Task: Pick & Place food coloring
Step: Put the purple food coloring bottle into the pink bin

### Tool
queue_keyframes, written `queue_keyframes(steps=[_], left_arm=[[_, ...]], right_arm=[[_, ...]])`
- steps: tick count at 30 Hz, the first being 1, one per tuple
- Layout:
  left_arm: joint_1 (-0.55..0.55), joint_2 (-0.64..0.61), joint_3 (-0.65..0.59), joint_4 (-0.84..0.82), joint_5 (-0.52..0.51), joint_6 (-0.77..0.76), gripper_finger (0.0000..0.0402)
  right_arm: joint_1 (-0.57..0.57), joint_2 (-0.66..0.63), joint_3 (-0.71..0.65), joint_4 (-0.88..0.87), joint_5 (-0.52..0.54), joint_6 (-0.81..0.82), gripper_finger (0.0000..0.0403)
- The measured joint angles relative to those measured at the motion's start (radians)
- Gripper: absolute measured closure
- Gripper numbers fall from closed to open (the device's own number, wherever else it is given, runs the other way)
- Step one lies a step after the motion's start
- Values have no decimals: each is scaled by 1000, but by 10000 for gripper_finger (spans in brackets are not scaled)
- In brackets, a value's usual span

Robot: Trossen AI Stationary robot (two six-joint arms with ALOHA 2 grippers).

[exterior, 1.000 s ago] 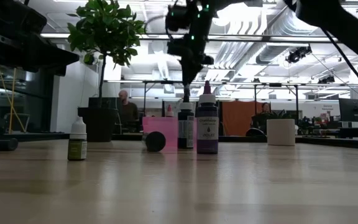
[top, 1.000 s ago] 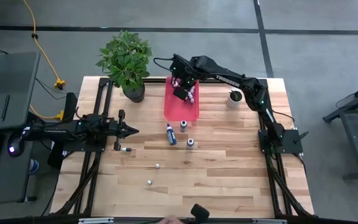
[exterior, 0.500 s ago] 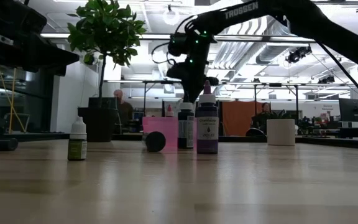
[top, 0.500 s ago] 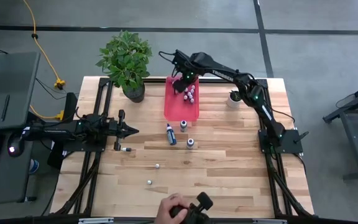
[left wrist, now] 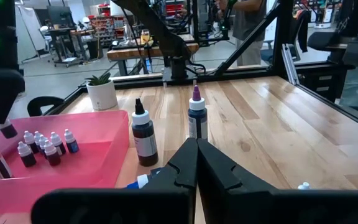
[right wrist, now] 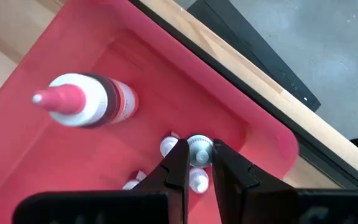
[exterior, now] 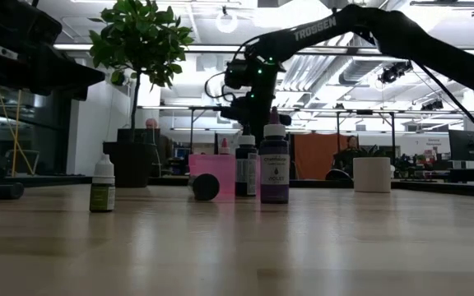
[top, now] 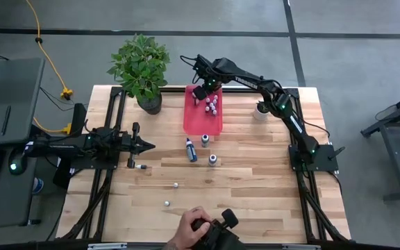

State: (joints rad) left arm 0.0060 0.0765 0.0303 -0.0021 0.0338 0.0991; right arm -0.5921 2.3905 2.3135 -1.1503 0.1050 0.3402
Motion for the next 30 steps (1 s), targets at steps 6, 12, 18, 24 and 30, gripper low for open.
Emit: queue_keyframes(steps=[6, 12, 18, 24, 30], left_arm=[[0, 0, 0, 0, 1, 0, 401], [0, 0, 0, 0, 8, 0, 401], [0, 0, 0, 0, 8, 0, 401], [0, 0, 0, 0, 9, 0, 401], [0, 0, 0, 0, 4, 0, 401]], right_arm=[[-1, 19, 0, 21, -3, 1, 365], [-7, 44, 0, 19, -10, 1, 365], [-16, 52, 0, 18, -12, 1, 365], [-30, 52, -40, 29, -26, 17, 364], [-30, 52, -93, 95, -73, 26, 365]])
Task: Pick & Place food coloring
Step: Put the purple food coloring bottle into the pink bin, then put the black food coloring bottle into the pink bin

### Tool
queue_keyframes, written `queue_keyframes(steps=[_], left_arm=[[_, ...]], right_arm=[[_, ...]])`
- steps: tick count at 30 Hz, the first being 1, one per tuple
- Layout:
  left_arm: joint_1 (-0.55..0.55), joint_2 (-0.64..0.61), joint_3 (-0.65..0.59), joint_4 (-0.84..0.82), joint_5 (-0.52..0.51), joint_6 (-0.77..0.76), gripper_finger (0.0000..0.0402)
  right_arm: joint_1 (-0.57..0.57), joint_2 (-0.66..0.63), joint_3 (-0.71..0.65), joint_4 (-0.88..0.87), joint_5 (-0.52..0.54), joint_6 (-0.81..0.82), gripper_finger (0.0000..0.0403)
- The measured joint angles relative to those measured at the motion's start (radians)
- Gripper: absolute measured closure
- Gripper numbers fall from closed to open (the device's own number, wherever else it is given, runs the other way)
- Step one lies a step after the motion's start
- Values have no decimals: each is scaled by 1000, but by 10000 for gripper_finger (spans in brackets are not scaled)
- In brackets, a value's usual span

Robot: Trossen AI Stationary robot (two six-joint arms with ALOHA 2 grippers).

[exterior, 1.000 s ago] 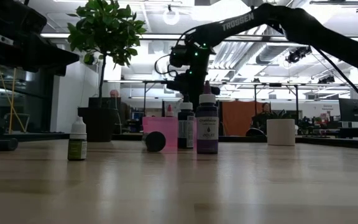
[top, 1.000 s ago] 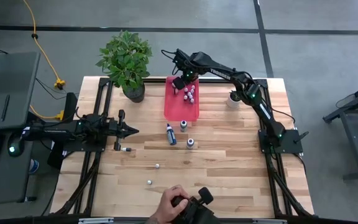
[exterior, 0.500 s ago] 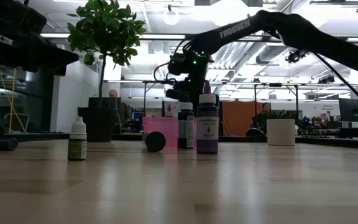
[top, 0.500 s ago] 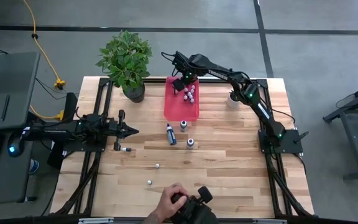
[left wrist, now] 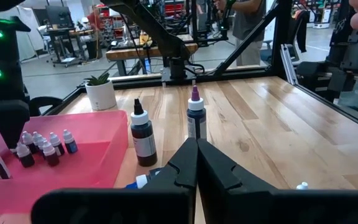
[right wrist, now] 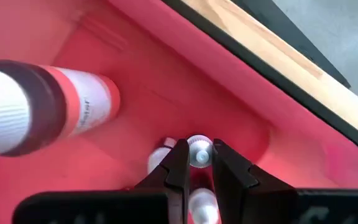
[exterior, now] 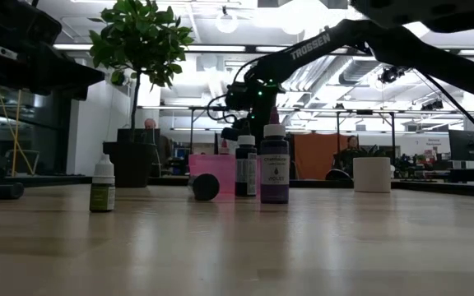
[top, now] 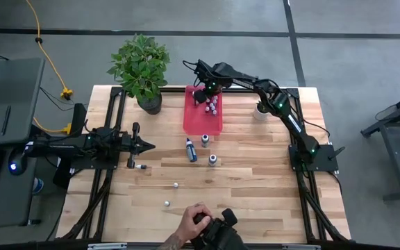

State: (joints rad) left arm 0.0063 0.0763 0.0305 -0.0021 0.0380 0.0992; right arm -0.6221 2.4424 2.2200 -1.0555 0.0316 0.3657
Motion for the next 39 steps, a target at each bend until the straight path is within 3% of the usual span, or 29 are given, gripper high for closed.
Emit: queue_keyframes(steps=[5, 22, 33, 39], left_arm=[[0, 0, 0, 0, 0, 0, 401], [0, 0, 0, 0, -3, 0, 401], [0, 0, 0, 0, -4, 0, 401], [0, 0, 0, 0, -4, 0, 401]], right_arm=[[0, 0, -3, 17, -3, -4, 363], [-7, -8, -3, 16, 18, -9, 276], [-9, -101, -4, -11, 6, -52, 197], [14, -179, -4, -40, -29, -80, 177]])
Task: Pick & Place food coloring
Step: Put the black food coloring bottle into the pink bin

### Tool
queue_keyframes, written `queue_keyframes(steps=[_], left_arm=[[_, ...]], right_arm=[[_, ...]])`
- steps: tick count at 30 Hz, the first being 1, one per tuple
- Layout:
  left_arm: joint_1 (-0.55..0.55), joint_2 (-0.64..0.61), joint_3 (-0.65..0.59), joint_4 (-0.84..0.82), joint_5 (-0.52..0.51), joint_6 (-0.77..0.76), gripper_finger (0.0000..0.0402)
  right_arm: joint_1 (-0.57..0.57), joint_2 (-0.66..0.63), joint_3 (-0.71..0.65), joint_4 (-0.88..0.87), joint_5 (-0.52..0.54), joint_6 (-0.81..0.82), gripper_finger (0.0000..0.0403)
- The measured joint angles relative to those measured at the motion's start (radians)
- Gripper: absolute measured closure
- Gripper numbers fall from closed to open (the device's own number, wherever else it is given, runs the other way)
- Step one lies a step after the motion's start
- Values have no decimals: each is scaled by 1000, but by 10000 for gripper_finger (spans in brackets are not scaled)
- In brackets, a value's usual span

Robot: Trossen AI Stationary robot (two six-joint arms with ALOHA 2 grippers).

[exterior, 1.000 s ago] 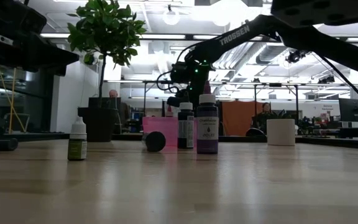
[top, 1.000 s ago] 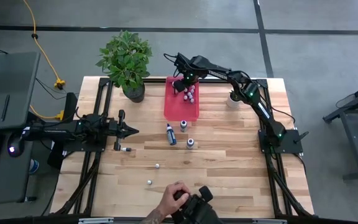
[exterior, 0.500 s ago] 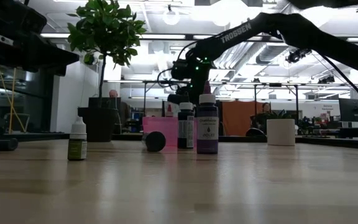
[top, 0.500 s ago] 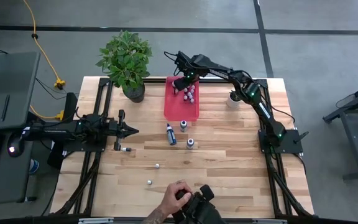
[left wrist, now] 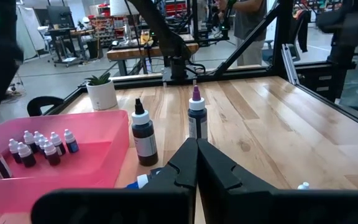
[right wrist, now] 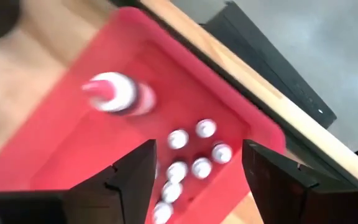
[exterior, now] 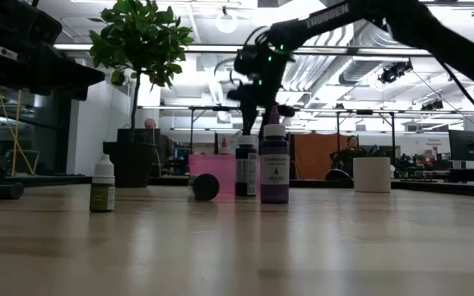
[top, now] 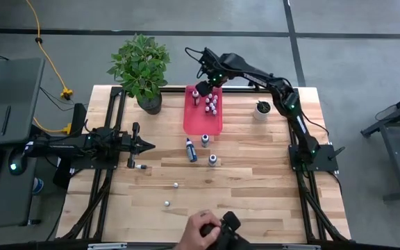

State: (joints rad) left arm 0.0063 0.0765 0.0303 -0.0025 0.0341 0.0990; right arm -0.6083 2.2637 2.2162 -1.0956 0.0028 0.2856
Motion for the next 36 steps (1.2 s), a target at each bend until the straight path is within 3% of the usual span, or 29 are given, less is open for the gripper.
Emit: queue_keyframes(steps=[9, 20, 32, 36], left_arm=[[0, 0, 0, 0, 0, 0, 401], [0, 0, 0, 0, 0, 0, 401], [0, 0, 0, 0, 0, 0, 401], [0, 0, 0, 0, -1, 0, 401]], right_arm=[[104, -131, 0, -43, -39, 1, 176], [353, -250, 0, -138, -62, -15, 176], [631, -232, -6, -138, -93, 306, 176], [693, -168, -8, -79, -185, 484, 176]])
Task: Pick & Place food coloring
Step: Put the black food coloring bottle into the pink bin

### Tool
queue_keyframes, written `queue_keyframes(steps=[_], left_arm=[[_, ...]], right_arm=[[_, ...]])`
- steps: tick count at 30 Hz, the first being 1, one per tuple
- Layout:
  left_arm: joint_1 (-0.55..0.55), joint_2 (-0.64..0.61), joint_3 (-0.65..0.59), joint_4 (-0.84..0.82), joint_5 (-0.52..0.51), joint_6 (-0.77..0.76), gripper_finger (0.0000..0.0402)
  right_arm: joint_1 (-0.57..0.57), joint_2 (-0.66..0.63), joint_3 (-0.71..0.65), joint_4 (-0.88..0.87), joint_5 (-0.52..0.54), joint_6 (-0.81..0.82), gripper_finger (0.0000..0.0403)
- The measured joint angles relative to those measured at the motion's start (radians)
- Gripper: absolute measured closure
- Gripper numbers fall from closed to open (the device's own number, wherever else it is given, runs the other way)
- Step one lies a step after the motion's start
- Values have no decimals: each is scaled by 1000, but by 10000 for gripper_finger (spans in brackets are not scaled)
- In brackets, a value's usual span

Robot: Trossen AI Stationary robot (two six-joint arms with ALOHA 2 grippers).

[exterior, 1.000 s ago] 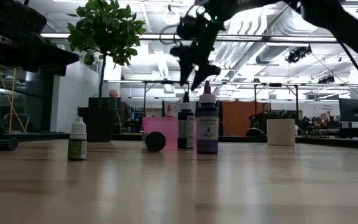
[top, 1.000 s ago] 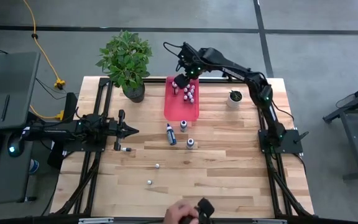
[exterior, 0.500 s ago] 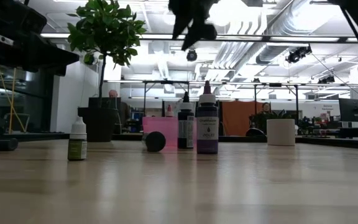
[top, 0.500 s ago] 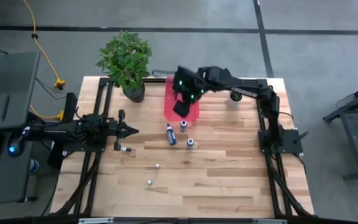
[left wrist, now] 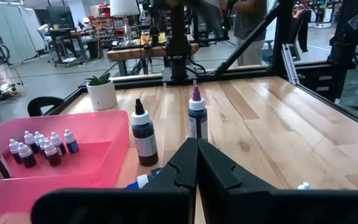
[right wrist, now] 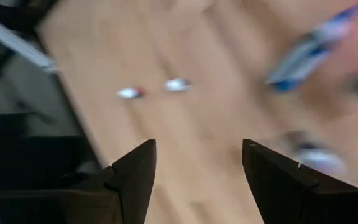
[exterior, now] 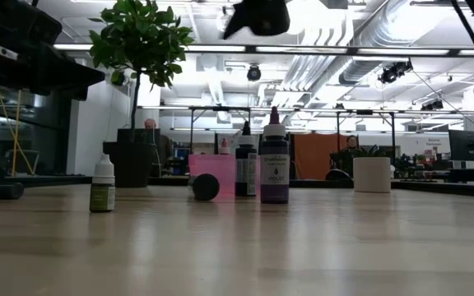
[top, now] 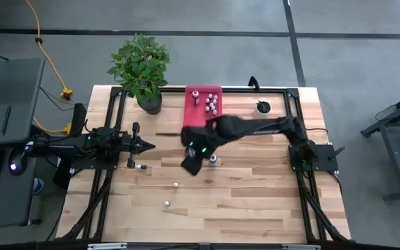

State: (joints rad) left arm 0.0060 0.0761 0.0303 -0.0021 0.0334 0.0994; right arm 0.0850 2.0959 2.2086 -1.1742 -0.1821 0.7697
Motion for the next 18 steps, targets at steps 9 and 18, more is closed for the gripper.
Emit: queue_keyframes(steps=[9, 18], left_arm=[[0, 0, 0, 0, 0, 0, 401], [0, 0, 0, 0, 0, 0, 401]], right_arm=[[-8, 167, -1, 300, -97, 279, 176], [-81, 183, 0, 167, 163, 329, 176]])
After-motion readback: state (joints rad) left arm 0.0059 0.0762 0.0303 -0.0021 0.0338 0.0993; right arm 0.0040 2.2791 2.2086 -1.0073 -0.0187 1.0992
